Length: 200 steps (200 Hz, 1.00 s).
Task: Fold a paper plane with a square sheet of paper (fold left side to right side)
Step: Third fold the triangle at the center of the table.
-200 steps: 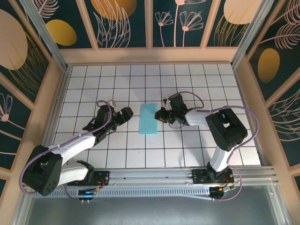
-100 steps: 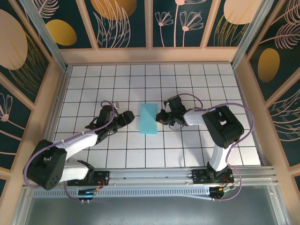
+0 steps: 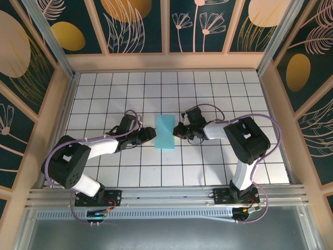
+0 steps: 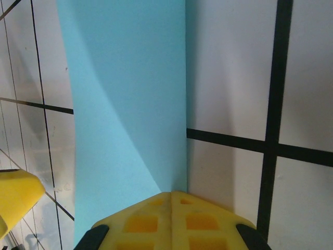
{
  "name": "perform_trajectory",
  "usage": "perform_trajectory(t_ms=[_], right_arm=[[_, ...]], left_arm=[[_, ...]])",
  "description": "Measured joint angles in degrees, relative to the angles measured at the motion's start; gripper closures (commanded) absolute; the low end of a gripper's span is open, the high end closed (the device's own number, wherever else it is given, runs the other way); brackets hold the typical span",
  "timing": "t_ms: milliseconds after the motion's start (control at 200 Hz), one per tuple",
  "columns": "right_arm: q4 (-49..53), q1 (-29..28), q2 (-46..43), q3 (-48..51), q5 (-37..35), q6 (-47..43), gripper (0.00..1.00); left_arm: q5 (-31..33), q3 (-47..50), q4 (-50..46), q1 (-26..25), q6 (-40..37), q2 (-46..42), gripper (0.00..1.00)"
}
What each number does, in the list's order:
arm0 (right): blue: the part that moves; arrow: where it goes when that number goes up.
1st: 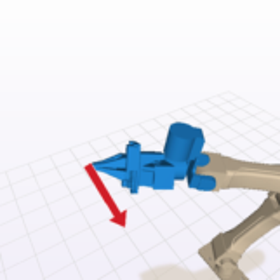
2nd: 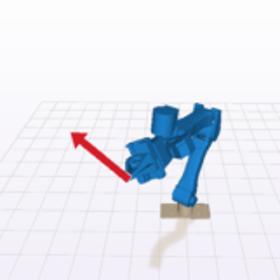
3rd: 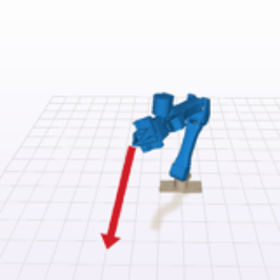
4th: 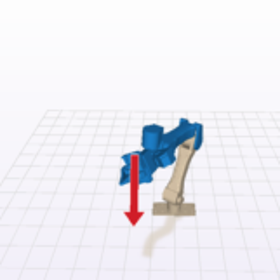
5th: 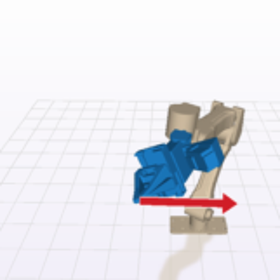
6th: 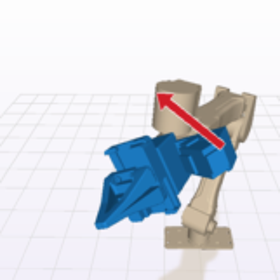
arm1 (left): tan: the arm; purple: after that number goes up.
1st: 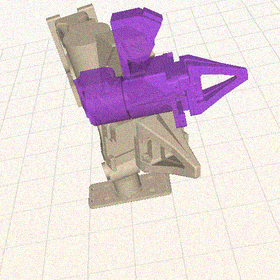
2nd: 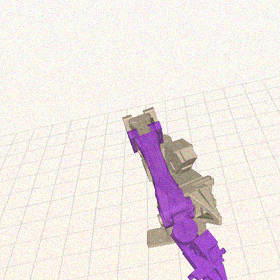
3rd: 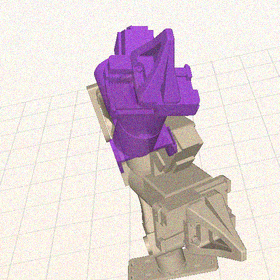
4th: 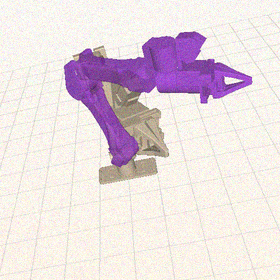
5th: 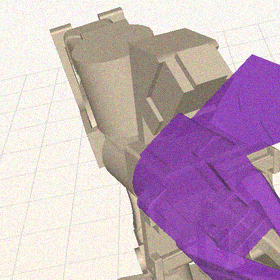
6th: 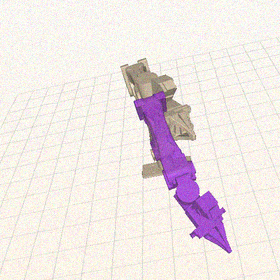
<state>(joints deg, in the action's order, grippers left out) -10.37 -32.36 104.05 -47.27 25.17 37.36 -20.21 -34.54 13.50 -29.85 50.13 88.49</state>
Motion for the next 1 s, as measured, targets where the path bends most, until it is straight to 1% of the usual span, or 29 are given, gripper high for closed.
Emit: perform_trajectory(t_ms=[130, 295, 445, 520, 621, 861, 1001], right_arm=[[0.0, 0.0, 0.0, 0.0, 0.0, -0.2, 1.00], [0.0, 0.0, 0.0, 0.0, 0.0, -0.6, 1.00], [0.0, 0.0, 0.0, 0.0, 0.0, -0.6, 1.00], [0.0, 0.0, 0.0, 0.0, 0.0, -0.6, 1.00], [0.0, 0.0, 0.0, 0.0, 0.0, -0.7, 1.00], [0.0, 0.0, 0.0, 0.0, 0.0, -0.7, 1.00], [0.0, 0.0, 0.0, 0.0, 0.0, -0.7, 1.00]], left_arm=[[-0.3, -1.4, 0.0, -0.5, -0.5, 2.3, 0.51], [-0.4, -2.9, 0.0, -0.9, -0.9, 4.9, 0.52], [-0.4, -3.5, 0.0, -1.2, -1.1, 6.1, 0.54], [-0.5, -3.6, 0.0, -1.4, -1.1, 6.6, 0.58], [-0.6, -3.7, 0.0, -1.7, -1.4, 7.2, 0.61], [-0.9, -3.8, 0.7, -1.7, -1.4, 7.7, 0.62], [-2.3, -3.8, 3.0, -2.1, -1.0, 8.5, 0.62]])
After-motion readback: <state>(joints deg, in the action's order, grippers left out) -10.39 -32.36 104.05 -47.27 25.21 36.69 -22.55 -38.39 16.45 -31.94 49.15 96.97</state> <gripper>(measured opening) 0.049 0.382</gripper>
